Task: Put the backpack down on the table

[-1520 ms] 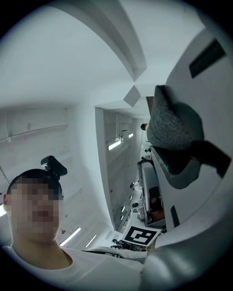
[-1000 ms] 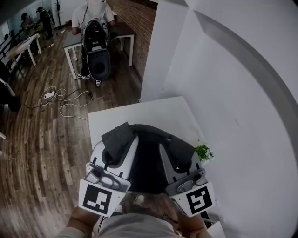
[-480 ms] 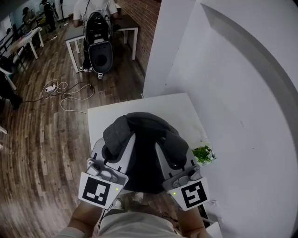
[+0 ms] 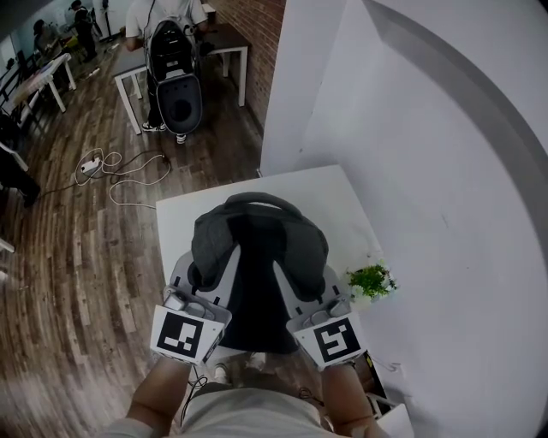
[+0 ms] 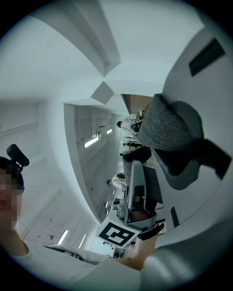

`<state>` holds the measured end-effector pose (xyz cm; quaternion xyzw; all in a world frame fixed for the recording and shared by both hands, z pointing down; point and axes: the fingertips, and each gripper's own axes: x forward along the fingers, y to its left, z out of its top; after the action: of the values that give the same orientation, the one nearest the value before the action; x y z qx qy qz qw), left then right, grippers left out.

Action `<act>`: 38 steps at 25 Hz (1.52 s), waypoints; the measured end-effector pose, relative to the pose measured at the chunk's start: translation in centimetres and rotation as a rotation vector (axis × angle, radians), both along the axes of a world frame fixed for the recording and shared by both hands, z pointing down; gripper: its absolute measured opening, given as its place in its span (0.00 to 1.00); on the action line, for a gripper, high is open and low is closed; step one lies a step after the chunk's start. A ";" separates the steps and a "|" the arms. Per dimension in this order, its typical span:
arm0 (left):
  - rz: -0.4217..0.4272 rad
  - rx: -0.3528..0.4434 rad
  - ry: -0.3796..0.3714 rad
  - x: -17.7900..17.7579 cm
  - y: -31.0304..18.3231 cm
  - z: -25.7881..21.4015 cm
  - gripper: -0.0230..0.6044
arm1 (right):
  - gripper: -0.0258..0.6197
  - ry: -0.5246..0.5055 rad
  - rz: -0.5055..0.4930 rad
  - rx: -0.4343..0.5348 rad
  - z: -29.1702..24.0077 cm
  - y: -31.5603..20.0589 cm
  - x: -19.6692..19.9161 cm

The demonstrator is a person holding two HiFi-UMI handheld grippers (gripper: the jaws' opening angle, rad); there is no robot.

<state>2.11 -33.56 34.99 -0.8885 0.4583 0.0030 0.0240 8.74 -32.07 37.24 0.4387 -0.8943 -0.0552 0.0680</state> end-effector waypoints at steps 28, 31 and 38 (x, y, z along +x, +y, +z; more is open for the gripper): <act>-0.025 -0.313 -0.044 2.1 -4.8 14.2 0.26 | 0.28 0.160 0.150 -0.310 14.6 -5.5 5.8; -0.042 -0.338 -0.052 1.8 -5.0 15.7 0.32 | 0.35 0.166 0.194 -0.289 14.7 -5.4 7.2; -0.108 -0.358 -0.103 -0.5 -5.5 18.8 0.40 | 0.38 0.191 0.226 -0.311 16.0 -5.0 7.9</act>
<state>1.62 -39.11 53.76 -0.8516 0.4967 -0.1255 -0.1108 16.63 -37.05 53.20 0.5130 -0.8269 0.0501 0.2248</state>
